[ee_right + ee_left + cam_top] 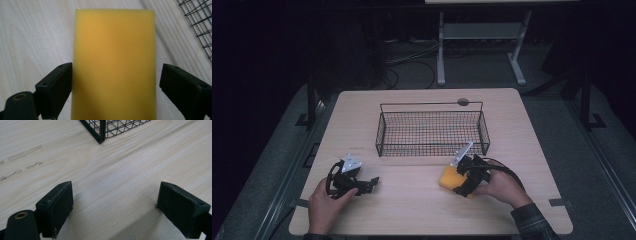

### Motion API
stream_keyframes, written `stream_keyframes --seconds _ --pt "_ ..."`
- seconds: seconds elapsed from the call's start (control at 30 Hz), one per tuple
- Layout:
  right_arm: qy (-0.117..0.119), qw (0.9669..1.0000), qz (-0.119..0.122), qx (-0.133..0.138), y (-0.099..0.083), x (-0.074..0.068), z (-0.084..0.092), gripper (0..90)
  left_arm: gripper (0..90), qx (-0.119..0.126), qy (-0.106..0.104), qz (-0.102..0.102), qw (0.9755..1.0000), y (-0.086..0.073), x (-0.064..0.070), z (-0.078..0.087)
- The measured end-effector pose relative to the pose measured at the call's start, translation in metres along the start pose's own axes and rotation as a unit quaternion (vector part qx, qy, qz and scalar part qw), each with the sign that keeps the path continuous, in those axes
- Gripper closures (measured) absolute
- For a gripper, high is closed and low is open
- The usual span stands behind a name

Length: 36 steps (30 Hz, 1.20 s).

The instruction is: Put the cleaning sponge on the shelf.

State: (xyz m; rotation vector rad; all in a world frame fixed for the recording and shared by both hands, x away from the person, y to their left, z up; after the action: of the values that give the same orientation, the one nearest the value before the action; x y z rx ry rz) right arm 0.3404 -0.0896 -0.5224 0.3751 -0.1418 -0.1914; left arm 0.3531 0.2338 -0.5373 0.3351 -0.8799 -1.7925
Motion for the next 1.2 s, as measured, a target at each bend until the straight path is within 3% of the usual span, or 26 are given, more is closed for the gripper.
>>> stream_keyframes --seconds 0.63,1.2 --pt "-0.002 0.9995 0.008 -0.031 -0.003 -0.001 -0.011 14.6 12.5 0.0 0.0 0.0 1.0 0.0 0.0 0.0" --pt "0.006 0.9995 0.011 -0.028 -0.003 -0.003 -0.01 22.4 12.5 0.0 0.0 0.0 1.0 0.0 0.0 0.0"
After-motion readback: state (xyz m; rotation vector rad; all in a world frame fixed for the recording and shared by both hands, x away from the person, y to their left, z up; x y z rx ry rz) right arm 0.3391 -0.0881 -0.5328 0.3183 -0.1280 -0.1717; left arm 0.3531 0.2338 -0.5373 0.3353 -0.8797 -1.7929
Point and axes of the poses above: each handheld gripper's, and its own axes: z roughly backward along the jaws, y roughly out of its top, x roughly to its right, the point moved 9 cm from there along -z, roughly forward along the jaws, and after that the axes turned 15 degrees about z, right-handed, at the moved point
